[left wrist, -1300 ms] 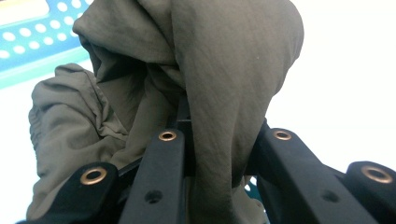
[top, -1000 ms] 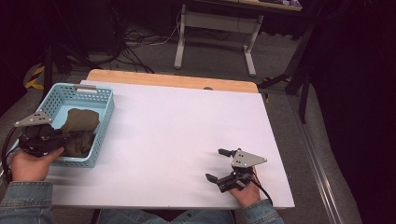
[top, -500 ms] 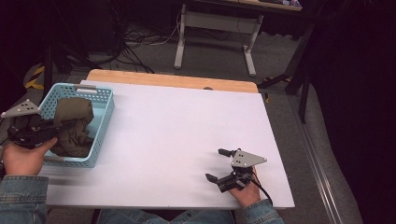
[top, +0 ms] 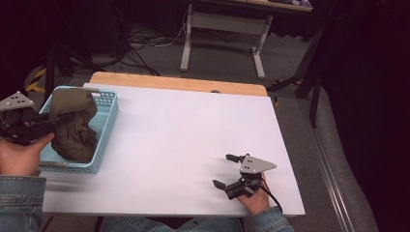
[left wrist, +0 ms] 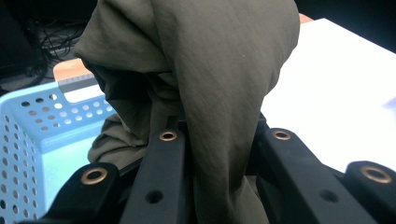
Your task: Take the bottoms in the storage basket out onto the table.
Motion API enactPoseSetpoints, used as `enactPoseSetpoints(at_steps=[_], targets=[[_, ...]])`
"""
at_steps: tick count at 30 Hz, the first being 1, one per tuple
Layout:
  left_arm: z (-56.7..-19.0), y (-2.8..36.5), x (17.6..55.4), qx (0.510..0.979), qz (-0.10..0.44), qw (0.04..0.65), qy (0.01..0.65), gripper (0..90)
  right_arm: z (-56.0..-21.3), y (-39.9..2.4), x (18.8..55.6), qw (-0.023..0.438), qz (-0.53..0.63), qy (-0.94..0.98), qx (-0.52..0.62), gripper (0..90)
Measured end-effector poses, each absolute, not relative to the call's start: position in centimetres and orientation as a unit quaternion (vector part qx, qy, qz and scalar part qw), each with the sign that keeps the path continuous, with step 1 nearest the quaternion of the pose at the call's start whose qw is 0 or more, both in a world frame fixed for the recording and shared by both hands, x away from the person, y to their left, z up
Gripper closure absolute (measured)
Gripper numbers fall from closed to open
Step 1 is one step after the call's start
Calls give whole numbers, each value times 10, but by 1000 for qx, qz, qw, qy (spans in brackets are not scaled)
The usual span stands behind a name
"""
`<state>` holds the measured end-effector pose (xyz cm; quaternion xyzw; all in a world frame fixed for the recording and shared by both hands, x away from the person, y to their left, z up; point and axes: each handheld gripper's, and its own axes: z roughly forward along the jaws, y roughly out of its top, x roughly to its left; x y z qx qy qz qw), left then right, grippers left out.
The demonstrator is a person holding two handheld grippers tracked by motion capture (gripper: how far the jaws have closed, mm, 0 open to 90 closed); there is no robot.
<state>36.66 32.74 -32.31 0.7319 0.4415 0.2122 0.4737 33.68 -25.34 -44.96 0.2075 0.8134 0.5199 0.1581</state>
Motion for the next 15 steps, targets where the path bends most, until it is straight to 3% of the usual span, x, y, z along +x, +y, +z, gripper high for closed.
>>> enactPoseSetpoints(at_steps=[15], targets=[[-301,331,366,723,211,511,414,773,-450,-253,337,159,516,815,209,1]])
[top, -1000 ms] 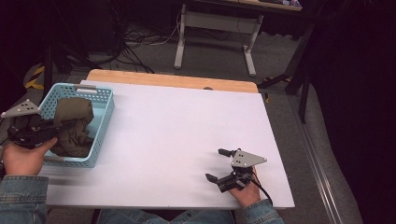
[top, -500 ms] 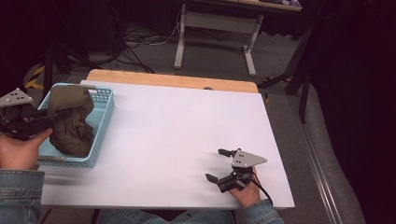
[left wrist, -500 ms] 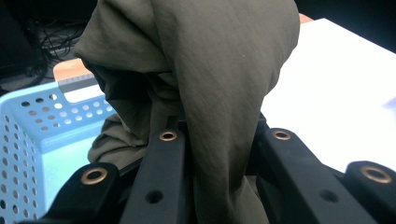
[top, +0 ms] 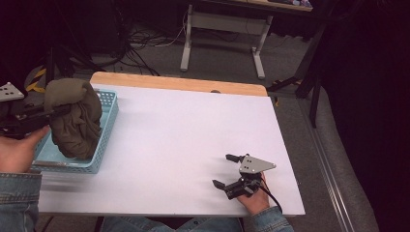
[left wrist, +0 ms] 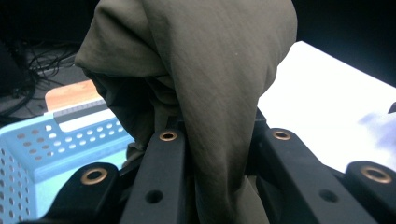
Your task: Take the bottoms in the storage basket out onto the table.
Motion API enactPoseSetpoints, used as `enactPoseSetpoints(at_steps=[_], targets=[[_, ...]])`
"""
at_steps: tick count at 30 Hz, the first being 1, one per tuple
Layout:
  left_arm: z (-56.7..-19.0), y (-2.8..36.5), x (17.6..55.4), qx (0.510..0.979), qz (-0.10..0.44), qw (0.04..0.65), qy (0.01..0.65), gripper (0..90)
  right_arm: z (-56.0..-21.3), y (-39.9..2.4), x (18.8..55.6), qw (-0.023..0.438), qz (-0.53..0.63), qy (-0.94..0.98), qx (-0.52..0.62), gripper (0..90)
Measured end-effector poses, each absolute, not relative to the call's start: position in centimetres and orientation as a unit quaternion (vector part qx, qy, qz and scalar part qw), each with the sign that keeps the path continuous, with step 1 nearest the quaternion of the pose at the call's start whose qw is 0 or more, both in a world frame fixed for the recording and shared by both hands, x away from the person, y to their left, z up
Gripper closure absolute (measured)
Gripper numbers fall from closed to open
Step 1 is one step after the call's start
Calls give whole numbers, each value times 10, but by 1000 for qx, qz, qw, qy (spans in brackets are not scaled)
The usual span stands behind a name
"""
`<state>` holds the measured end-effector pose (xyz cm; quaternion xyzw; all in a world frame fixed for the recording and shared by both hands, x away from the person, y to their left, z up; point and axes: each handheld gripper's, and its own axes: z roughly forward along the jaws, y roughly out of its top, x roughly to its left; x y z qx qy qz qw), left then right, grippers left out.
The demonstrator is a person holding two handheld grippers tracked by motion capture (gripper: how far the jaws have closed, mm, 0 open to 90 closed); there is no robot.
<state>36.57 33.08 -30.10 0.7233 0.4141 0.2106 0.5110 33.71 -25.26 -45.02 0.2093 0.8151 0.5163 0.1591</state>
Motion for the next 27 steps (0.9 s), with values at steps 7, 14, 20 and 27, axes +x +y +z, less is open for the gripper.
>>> enactPoseSetpoints(at_steps=[7,14,20,27], targets=[[-287,331,362,720,217,533,387,773,-451,-252,337,161,513,816,210,1],[-274,328,359,713,219,556,367,774,-451,-252,337,162,512,816,212,1],[-263,320,357,707,217,581,340,774,-451,-254,338,160,515,813,217,1],[-255,302,361,712,211,591,316,774,-451,-254,338,161,516,812,221,1]])
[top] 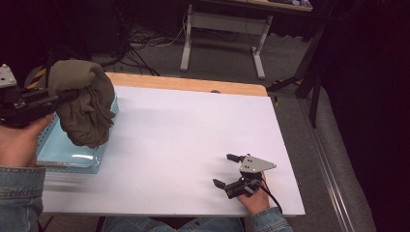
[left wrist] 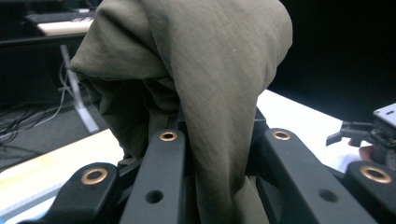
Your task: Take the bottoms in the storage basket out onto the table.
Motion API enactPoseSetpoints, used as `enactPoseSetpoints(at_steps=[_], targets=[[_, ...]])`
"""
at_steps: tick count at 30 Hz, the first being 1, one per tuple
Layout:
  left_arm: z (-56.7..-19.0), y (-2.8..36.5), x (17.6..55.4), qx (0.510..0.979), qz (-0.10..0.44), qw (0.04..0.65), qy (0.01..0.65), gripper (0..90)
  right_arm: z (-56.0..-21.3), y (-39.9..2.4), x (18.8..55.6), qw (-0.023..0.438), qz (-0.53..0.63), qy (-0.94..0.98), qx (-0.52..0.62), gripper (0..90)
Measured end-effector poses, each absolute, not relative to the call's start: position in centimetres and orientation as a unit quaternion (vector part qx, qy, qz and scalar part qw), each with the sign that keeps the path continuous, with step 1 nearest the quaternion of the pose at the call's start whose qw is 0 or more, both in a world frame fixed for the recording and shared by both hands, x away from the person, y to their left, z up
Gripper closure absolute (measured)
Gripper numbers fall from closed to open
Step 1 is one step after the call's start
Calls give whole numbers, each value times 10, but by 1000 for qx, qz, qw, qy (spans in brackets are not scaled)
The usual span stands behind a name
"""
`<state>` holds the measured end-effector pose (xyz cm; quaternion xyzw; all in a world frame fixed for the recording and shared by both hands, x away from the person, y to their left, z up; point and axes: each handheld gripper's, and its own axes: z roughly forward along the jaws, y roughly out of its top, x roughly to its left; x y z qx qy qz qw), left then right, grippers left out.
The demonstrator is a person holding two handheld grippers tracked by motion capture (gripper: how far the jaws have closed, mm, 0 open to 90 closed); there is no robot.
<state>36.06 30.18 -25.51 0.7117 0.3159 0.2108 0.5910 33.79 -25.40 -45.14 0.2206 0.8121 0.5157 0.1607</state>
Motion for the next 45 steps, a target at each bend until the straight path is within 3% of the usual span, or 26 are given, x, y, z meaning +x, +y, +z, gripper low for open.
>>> enactPoseSetpoints(at_steps=[19,45], targets=[[-255,231,401,729,168,608,264,774,-452,-254,339,166,510,812,232,0],[-285,113,438,768,83,601,203,772,-453,-254,339,164,508,814,228,0]])
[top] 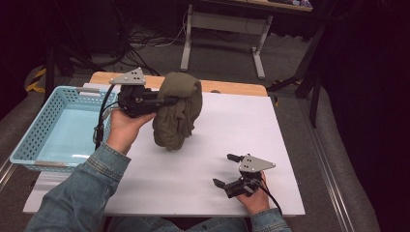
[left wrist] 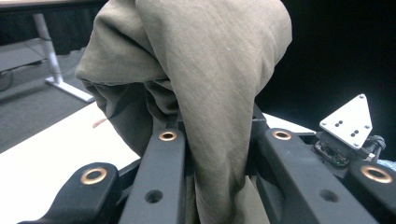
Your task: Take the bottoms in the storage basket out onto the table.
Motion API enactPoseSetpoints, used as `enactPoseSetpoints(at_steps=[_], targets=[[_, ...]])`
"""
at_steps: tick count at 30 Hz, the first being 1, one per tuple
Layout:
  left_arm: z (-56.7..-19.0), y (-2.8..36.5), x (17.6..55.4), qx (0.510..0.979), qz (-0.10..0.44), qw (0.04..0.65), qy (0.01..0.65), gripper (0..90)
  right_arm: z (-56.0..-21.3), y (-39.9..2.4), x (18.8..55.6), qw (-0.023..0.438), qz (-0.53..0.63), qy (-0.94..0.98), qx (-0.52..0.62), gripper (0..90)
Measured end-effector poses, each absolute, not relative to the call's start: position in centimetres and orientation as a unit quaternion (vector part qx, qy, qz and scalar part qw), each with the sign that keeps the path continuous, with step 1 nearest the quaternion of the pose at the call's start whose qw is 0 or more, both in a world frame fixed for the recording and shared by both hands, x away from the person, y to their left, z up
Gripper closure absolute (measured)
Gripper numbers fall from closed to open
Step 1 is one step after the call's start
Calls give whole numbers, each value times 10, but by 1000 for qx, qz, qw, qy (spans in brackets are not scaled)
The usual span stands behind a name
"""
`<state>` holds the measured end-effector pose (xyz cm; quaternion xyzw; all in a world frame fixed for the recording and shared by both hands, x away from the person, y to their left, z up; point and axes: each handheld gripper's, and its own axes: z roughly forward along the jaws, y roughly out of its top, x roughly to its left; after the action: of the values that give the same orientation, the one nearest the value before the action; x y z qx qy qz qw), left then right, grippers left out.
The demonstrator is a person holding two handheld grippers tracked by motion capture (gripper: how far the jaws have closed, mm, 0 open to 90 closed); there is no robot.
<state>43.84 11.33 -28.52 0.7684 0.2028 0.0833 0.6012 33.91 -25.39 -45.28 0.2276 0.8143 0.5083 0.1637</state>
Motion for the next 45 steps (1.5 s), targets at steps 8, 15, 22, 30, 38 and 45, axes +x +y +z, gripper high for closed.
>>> enactPoseSetpoints(at_steps=[8,15,22,30,38,45], targets=[[-296,84,441,774,59,600,192,771,-453,-254,339,163,509,814,228,0],[-306,63,444,781,41,594,188,771,-452,-254,339,163,511,814,226,0],[-312,51,448,780,23,598,184,768,-452,-254,339,162,511,813,225,0],[-324,45,457,796,41,571,198,724,-453,-254,339,162,511,814,225,0],[-334,41,461,824,84,517,215,594,-453,-254,339,161,511,814,225,0],[-329,50,456,815,82,526,230,155,-453,-255,339,161,512,813,227,0]])
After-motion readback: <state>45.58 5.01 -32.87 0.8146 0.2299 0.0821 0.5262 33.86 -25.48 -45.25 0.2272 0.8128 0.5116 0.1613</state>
